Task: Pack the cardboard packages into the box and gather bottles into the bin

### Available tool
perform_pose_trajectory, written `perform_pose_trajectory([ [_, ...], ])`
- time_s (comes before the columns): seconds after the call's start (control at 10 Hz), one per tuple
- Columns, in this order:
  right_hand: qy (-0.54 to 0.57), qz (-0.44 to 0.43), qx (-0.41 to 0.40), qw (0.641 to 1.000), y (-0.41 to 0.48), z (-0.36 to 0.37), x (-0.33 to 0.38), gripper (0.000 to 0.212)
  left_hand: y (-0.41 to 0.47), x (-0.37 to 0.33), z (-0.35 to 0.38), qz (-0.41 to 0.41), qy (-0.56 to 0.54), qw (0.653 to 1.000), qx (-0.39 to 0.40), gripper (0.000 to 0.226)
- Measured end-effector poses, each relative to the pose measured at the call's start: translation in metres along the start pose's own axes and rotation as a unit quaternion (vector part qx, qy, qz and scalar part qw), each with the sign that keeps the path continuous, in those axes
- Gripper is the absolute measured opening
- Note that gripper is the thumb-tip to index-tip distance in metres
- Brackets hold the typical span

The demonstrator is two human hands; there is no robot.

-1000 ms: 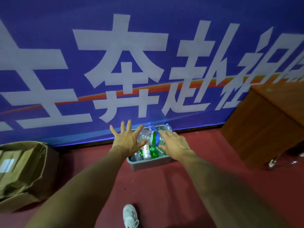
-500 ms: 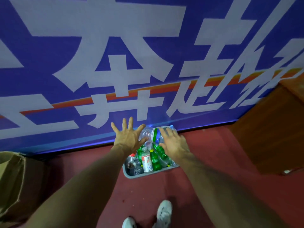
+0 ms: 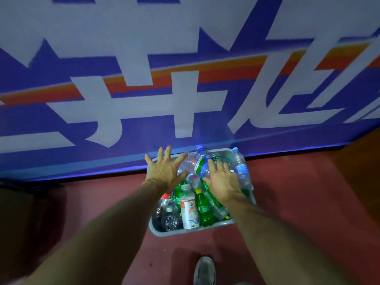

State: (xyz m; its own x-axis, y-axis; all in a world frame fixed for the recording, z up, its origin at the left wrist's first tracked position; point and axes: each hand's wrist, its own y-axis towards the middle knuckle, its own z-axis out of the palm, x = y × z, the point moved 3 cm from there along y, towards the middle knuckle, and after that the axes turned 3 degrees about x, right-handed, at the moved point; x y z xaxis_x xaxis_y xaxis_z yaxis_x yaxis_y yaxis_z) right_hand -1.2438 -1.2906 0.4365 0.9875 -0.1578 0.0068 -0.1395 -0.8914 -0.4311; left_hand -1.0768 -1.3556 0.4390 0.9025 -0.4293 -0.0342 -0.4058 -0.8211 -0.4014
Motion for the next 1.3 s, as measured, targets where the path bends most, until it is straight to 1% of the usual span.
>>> perform_pose_trajectory([
  [0.2,0.003,0.009,0.001,1.0,0.054,0.078,-0.008,0.069,0.05,-0.001,0.085,0.0,-0.002,1.0,0.013,0.066],
  [0.4,0.012,0.012,-0.006,1.0,0.076,0.108,0.0,0.071,0.058,-0.002,0.125,-0.038,-0.044,0.998,0.008,0.067],
  [0.5,0.012,0.007,-0.011,1.0,0.079,0.111,0.006,0.072,0.059,0.0,0.131,-0.049,-0.051,0.997,0.013,0.068],
  [0.7,0.014,0.019,-0.006,1.0,0.076,0.123,0.011,0.073,0.058,0.005,0.131,-0.047,-0.045,0.997,0.029,0.069],
  [0.9,-0.024,0.025,-0.012,0.999,0.083,0.136,0.016,0.076,0.057,0.014,0.134,-0.047,-0.03,0.997,0.047,0.07],
  [1.1,-0.003,0.04,0.029,0.999,0.079,0.145,0.013,0.081,0.058,0.019,0.137,-0.042,-0.038,0.997,0.046,0.069],
  [1.3,0.014,0.036,0.037,0.999,0.062,0.13,0.009,0.085,0.043,0.017,0.131,-0.038,-0.039,0.997,0.051,0.069],
])
